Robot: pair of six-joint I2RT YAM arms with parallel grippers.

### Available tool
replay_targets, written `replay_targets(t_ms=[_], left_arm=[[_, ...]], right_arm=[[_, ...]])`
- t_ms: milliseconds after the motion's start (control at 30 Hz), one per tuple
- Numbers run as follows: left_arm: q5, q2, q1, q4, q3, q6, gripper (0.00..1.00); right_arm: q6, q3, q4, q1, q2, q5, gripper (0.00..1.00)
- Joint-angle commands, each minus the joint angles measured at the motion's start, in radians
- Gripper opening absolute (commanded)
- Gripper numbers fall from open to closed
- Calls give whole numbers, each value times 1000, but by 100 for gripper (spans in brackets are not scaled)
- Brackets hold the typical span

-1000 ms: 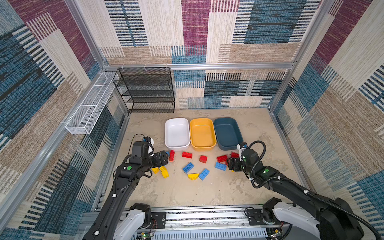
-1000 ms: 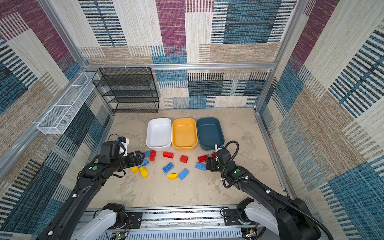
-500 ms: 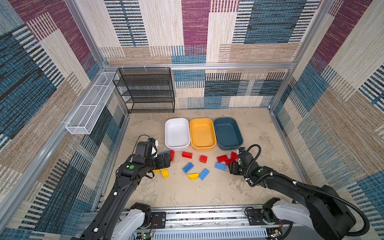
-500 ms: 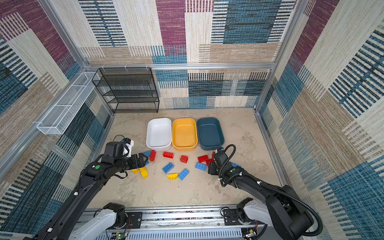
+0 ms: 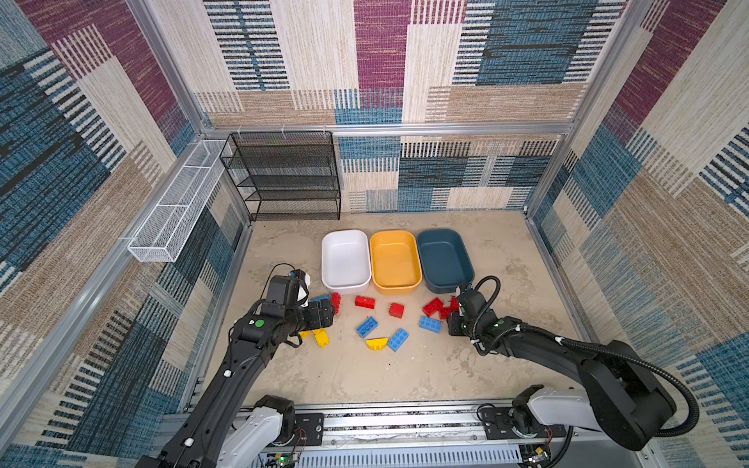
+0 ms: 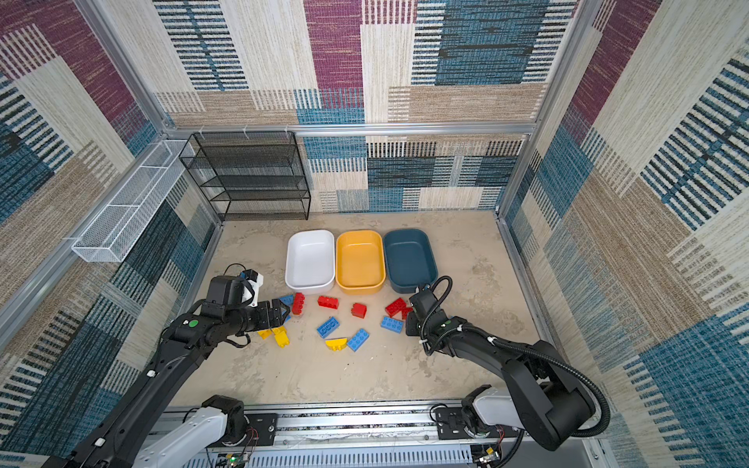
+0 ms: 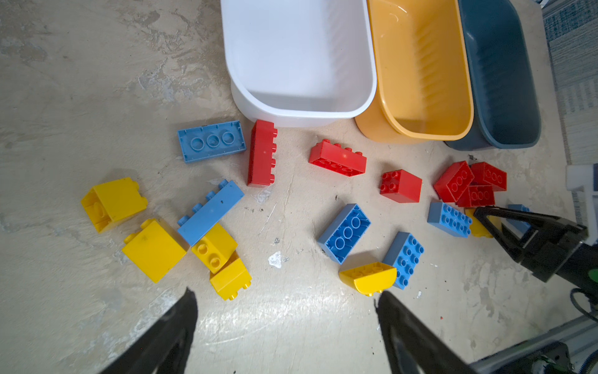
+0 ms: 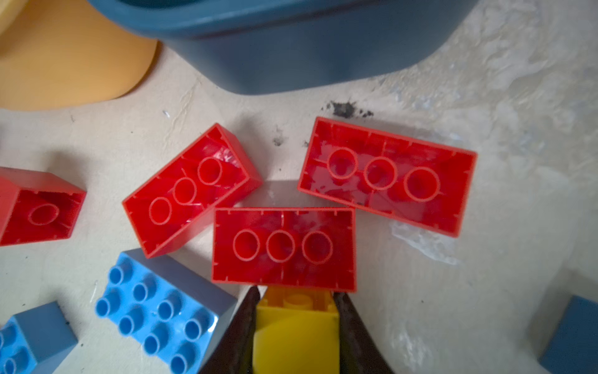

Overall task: Sort the legos into containers by color
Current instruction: Pick up the lego from the center of the table, then place the lego in the container.

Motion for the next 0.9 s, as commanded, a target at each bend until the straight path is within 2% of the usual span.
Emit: replay_targets(t_ms=[0,133,267,367,567,867], left_arm=[[-1,0,-1,-5,1,22,88],[3,-7,-2,-4,4,24,87],[-7,-25,-2,-8,6,26,87],[-22,-53,-1,-7,7,25,87],[-64,-97,-2,-23,16,35,86],[-92,-148,-2,-70,37,50,86]], right_arm=[[-8,22,-26,13,-20,12,26],[-37,97,-146,49,-70,56,24],[-62,208,-242,66,-138,4,22],[-98,323,-301,80,-122,-33,22],[-168,585,-331,126,32,-87,23],[-224,959,-303,203,394,-178,23]])
